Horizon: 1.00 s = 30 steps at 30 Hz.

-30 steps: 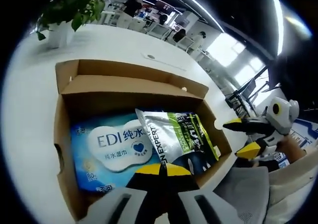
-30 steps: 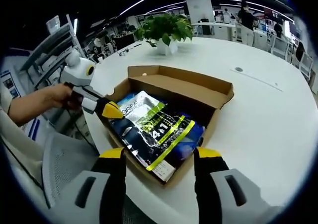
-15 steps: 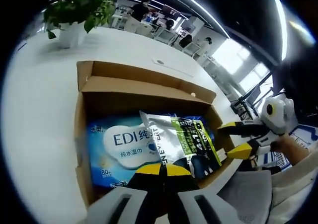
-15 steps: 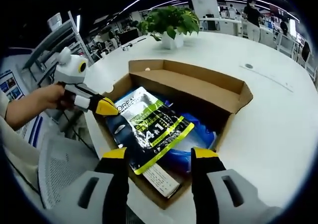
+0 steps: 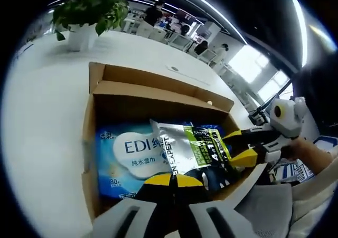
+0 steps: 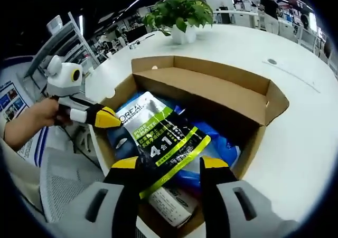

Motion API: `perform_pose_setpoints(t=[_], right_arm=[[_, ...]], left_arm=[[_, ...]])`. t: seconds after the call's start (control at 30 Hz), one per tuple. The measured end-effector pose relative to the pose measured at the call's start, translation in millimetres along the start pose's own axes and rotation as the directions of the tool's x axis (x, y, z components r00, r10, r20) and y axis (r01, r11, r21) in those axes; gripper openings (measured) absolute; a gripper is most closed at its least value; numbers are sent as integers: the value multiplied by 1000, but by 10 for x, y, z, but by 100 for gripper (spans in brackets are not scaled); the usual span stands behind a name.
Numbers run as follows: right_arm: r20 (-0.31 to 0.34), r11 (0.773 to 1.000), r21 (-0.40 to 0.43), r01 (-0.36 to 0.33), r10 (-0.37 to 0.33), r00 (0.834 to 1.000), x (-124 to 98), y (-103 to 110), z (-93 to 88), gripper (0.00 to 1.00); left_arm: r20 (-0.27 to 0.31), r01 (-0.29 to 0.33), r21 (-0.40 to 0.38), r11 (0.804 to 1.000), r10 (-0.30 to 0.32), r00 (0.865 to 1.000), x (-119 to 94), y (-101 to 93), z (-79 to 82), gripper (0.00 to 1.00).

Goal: Operate the shoe box by opening the lid, removing the specified soft item, and placing it in the target area until the item is outside and the box remains undamaged.

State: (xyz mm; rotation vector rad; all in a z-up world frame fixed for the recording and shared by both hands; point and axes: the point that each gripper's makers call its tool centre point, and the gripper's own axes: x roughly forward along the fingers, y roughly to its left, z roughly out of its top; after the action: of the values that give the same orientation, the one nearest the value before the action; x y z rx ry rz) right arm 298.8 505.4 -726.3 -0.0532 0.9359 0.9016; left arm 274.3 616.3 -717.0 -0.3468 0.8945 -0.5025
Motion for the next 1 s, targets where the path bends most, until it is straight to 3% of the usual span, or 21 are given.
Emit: perform_pose_setpoints(t=[0.13,0.5,0.73,1.0], right_arm=[[-10,1000,-9,8,-8,1000,11,-36,20,35],[-54,1000,27,16,-15,998,63,-24,10,32],[-33,998,70,2,0,999,94,58,26,19],[-18,997,53,47,-46,999,70,3,27,3]], left_arm=[[6,4,-3,1000,-4,1000,-1,5,2,0],[11,-6,25,1000,6,1000,-10,8,8,0],[21,-8,25,1000,8,1000,-13,14,-4,0],[25,-8,30,1000,7,1000,-40,3,6,0]])
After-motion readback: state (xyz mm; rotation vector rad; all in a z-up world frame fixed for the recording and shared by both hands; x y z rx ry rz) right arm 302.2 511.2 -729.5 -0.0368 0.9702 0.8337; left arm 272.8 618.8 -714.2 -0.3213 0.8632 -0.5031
